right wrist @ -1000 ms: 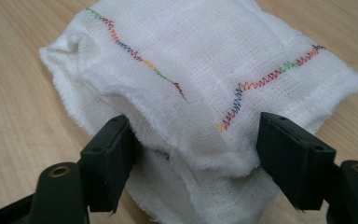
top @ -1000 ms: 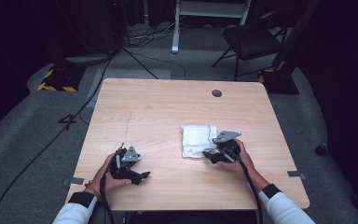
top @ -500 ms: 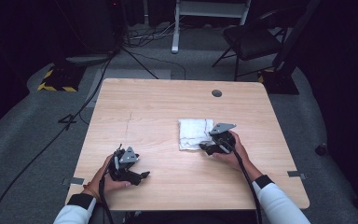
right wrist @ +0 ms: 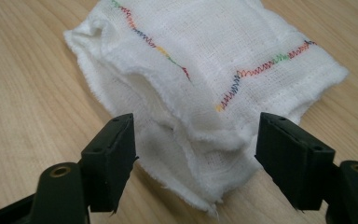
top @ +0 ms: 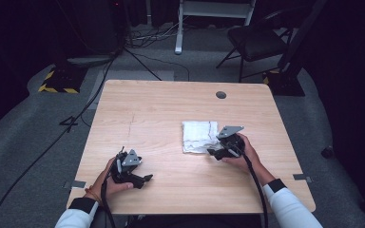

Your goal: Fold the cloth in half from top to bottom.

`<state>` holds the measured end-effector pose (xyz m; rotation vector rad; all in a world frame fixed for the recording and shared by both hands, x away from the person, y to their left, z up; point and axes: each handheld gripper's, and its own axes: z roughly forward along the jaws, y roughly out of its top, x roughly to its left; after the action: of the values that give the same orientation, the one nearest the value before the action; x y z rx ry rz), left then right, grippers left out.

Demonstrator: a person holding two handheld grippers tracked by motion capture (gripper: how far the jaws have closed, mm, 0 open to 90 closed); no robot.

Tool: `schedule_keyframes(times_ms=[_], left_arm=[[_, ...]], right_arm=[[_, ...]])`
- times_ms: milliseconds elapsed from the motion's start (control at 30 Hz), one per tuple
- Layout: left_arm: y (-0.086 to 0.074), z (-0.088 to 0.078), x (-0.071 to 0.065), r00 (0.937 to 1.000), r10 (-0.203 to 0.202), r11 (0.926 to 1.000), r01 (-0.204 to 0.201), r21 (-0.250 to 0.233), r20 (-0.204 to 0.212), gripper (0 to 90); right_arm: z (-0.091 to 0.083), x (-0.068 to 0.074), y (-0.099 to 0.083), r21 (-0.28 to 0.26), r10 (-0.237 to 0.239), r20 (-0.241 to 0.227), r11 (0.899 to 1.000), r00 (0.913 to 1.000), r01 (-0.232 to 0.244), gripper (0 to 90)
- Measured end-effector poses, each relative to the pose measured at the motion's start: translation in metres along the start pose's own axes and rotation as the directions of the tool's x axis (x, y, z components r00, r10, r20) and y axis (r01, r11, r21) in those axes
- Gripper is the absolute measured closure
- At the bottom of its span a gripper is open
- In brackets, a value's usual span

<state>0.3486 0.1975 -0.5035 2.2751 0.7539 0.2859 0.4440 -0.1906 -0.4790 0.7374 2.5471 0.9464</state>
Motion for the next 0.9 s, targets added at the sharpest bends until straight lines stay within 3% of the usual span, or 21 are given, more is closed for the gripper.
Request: schedule_keyframes(times_ms=[267,567,900], left_arm=[[0.000,0.000,0.000,1.0000,-0.001,1.0000,0.001,0.000,-0.001,17.1],[-0.001,0.000,0.000,1.0000,-0.001,1.0000,0.001,-0.001,-0.002,17.1],[-0.001,-0.001,0.000,1.0000,-0.001,1.0000,0.001,-0.001,-0.002,17.1]], right_arm=[[-0.015,0.002,-0.001,0.018,-0.044,-0.019,0.999,0.9989,0.044,30.8],[-0.032,0.003,-0.008,0.033,-0.045,-0.012,0.998,0.9989,0.046,30.0],[-0.046,0.007,-0.022,0.069,-0.081,0.009,0.994,0.9967,0.080,29.9]])
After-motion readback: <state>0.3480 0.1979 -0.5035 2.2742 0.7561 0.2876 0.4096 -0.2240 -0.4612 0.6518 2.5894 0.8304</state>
